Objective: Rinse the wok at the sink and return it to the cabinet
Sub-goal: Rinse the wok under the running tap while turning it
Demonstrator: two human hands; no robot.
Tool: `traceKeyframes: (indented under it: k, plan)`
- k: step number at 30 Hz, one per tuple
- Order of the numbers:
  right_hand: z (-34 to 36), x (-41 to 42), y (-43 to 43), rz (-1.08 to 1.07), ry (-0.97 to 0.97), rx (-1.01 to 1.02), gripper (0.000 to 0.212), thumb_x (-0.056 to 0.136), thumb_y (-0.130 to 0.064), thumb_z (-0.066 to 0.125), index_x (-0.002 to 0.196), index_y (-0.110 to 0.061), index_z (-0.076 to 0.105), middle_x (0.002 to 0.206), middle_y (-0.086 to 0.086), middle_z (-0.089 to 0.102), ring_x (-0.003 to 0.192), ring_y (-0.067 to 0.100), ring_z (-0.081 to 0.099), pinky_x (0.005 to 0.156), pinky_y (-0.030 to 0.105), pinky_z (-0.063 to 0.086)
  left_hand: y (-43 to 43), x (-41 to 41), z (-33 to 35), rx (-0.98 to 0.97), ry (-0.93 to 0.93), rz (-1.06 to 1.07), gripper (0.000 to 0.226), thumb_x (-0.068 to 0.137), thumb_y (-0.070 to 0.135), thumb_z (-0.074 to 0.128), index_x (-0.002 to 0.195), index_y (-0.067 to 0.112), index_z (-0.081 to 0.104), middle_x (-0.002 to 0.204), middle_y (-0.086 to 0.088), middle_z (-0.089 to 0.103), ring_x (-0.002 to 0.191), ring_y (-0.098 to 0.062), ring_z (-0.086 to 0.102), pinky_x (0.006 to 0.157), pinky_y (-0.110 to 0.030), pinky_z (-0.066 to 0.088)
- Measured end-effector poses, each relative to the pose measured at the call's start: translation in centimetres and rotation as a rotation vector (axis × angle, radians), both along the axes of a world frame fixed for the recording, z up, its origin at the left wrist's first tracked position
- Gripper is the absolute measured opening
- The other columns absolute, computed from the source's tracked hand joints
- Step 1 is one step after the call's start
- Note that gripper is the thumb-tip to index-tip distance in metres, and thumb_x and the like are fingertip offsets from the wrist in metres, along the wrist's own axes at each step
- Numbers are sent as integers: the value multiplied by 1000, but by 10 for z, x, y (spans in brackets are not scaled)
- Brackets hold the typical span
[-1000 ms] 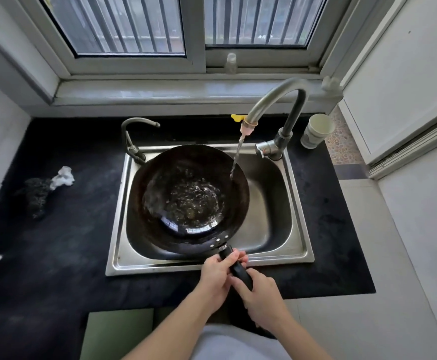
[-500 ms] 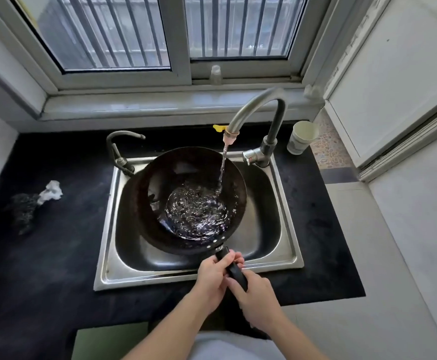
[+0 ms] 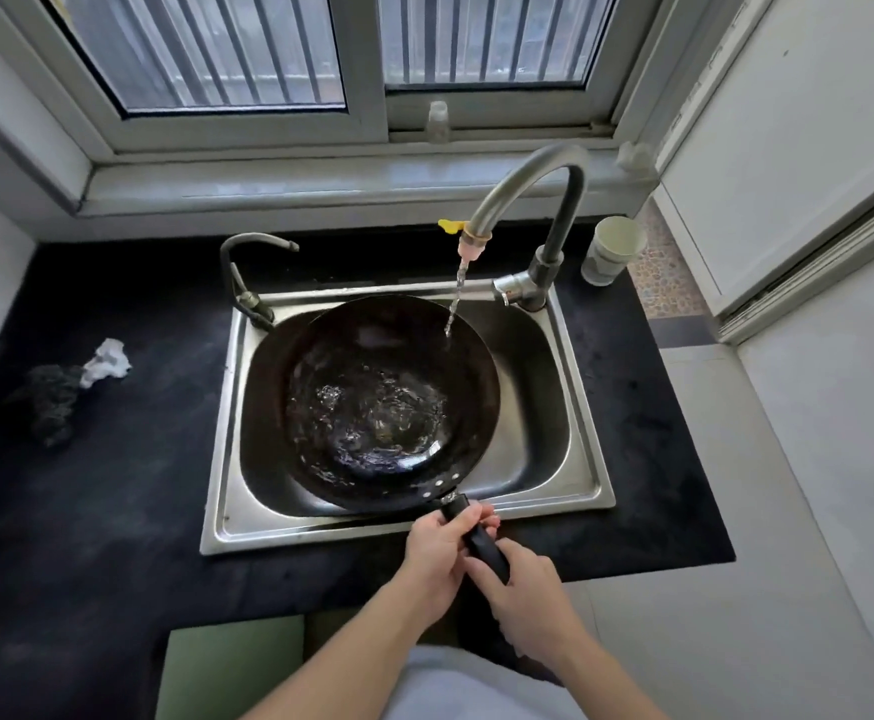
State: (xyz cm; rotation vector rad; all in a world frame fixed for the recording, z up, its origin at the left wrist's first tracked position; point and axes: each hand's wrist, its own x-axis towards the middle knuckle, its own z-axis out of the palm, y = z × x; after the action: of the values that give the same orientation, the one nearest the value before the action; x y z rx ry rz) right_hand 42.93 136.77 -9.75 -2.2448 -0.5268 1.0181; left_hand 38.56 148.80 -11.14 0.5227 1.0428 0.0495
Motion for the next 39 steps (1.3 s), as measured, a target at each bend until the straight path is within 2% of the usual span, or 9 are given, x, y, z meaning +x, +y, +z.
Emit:
traceKeyframes:
  k: [4,8,13,19,22,24,31,36,39]
  plan:
    - [1,11,1,13,-31,28,15,92,-44,63,81,-34,59,65,-9,63,59,2,59,52,14,41,0,12,5,17,7,22,18,93,0,60,106,-13,63,82,-16,70,76,-23,67,74,-29,59]
    - [5,24,13,55,30,85,13,93,-39,64,87,-28,62,64,-8,63,52,6,60,47,11,41,7,20,15,84,35,77,5,92,-4,59,91,-6,63,74,-14,69,69,-21,67,72,-29,59]
    - [5,33,23,91,147,171,16,94,-34,64,84,-22,62,56,-3,59,39,6,52,41,21,41,16,20,19,133,87,145,6,92,-4,60,88,-4,65,68,-12,71,70,-22,68,73,-32,56]
    - [-1,33,13,136,1,145,15,91,-36,67,82,-43,58,63,-22,66,62,0,61,57,10,39,9,22,21,86,56,130,10,94,-4,56,89,-3,65,78,-13,71,77,-24,67,82,-34,55]
    - [-3,36,0,129,-51,82,8,90,-41,65,88,-41,58,66,-14,64,63,3,60,57,12,40,-1,28,18,26,22,94,13,94,-3,56,86,-2,66,74,-11,72,72,-22,67,71,-28,58]
    - [-3,38,-8,110,-75,47,13,90,-42,65,83,-41,54,64,-14,60,60,2,58,54,12,39,-6,34,18,-12,9,66,13,95,-1,55,87,-2,66,75,-12,71,71,-22,66,64,-26,59]
    - [3,43,-11,60,-66,49,24,88,-38,70,74,-44,52,61,-14,62,65,-5,61,55,11,40,-9,43,22,-13,3,32,10,95,0,57,94,-6,65,80,-16,69,69,-21,66,56,-21,56]
    - [6,30,4,33,30,87,22,81,-31,77,72,-40,59,64,-15,66,65,-5,61,58,11,42,-2,29,23,90,65,67,6,91,-2,61,87,-3,66,76,-15,70,70,-22,68,66,-25,60]
    - [5,15,13,19,76,107,23,81,-30,76,67,-33,58,59,-22,64,54,-2,55,53,14,41,7,12,21,29,35,112,11,92,1,62,99,-5,67,86,-16,71,83,-24,68,73,-27,60]
